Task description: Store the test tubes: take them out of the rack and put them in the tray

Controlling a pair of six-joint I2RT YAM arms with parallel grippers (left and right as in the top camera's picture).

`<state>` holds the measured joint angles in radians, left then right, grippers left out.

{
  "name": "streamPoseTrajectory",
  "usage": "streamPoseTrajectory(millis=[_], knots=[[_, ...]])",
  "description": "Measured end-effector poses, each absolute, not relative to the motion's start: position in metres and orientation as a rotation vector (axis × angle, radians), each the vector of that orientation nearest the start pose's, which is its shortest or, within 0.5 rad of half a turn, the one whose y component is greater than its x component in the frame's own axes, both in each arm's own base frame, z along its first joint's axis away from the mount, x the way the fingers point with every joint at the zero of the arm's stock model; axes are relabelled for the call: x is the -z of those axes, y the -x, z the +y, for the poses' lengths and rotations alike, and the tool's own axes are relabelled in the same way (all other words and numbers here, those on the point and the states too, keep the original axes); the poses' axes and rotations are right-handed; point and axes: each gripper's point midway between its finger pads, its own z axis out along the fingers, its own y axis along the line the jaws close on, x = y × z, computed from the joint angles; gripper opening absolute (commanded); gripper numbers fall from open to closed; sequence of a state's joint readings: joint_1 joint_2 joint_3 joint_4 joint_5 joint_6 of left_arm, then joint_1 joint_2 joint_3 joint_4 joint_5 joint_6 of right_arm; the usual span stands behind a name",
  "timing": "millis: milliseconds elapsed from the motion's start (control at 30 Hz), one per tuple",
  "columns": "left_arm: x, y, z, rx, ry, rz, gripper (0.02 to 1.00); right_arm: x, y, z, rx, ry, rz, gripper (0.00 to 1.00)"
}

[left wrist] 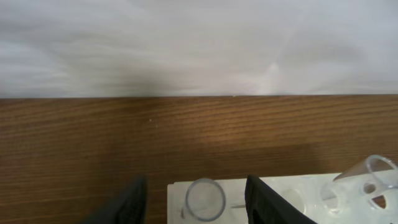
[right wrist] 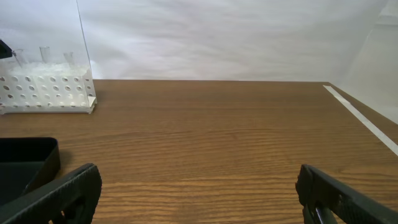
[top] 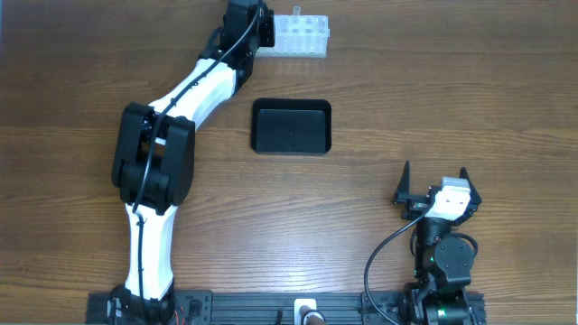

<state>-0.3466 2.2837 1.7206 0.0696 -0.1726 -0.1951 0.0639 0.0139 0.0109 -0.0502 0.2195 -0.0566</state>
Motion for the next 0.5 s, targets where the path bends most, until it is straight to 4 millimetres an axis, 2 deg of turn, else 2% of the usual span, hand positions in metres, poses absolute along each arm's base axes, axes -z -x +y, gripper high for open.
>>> streamPoseTrajectory(millis=[167, 267, 400, 500], knots=[[-0.121, -0.624, -0.195, 0.169, -0.046, 2.024, 0.496, -0.164, -0.245, -0.022, 0.173, -0.071, 1.624, 0.993], [-0.113, -0.625, -0.195, 0.167, -0.046, 2.031, 0.487, -0.163, -0.245, -0.022, 0.172, -0.072, 1.624, 0.993], [-0.104, -0.625, -0.195, 0.163, -0.048, 2.044, 0.443, -0.164, -0.245, -0.022, 0.172, -0.072, 1.624, 0.991], [-0.104, -0.625, -0.195, 0.165, -0.046, 2.042, 0.386, -0.164, -0.245, -0.022, 0.173, -0.072, 1.624, 0.993]])
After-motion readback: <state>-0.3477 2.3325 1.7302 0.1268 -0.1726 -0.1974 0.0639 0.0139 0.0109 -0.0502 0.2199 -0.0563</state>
